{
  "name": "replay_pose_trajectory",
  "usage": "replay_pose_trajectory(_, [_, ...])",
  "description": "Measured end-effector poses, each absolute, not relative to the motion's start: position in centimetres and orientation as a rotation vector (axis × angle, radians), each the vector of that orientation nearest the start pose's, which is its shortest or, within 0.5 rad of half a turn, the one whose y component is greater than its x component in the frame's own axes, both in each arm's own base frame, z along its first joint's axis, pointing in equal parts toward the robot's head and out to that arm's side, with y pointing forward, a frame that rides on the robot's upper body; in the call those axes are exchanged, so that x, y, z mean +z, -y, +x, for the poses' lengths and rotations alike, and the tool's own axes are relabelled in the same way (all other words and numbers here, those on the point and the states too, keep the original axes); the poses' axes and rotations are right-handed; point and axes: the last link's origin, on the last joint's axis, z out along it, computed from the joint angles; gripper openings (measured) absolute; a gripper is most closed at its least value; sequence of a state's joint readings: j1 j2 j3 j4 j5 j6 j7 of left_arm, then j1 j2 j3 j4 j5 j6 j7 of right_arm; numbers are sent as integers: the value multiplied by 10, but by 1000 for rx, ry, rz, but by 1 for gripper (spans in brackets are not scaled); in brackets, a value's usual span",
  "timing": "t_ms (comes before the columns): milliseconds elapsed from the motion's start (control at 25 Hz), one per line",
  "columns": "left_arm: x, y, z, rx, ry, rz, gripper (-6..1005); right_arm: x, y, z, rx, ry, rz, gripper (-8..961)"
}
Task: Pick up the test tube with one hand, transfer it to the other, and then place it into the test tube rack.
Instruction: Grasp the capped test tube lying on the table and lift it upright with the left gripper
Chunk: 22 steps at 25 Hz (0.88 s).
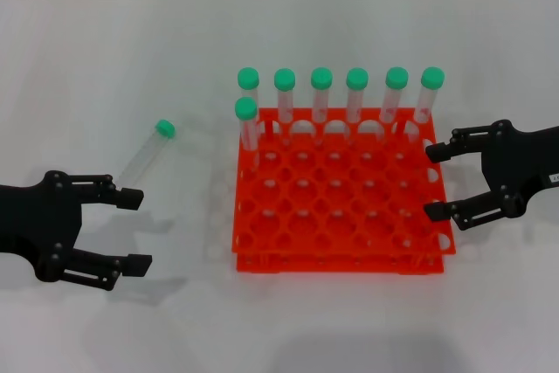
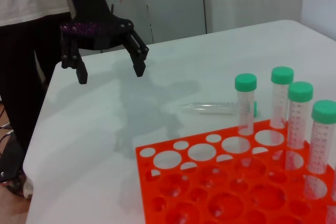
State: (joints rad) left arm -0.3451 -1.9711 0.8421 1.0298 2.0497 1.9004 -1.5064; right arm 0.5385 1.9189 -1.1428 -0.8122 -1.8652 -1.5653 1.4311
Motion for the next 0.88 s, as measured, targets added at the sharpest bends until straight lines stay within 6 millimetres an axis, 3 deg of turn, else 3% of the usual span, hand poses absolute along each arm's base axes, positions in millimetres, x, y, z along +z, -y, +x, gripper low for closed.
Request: replay_pose_trajectory(880, [68,-281,-277,-417,502,-2940,857,23,-342,239,343,-246,-2997,840])
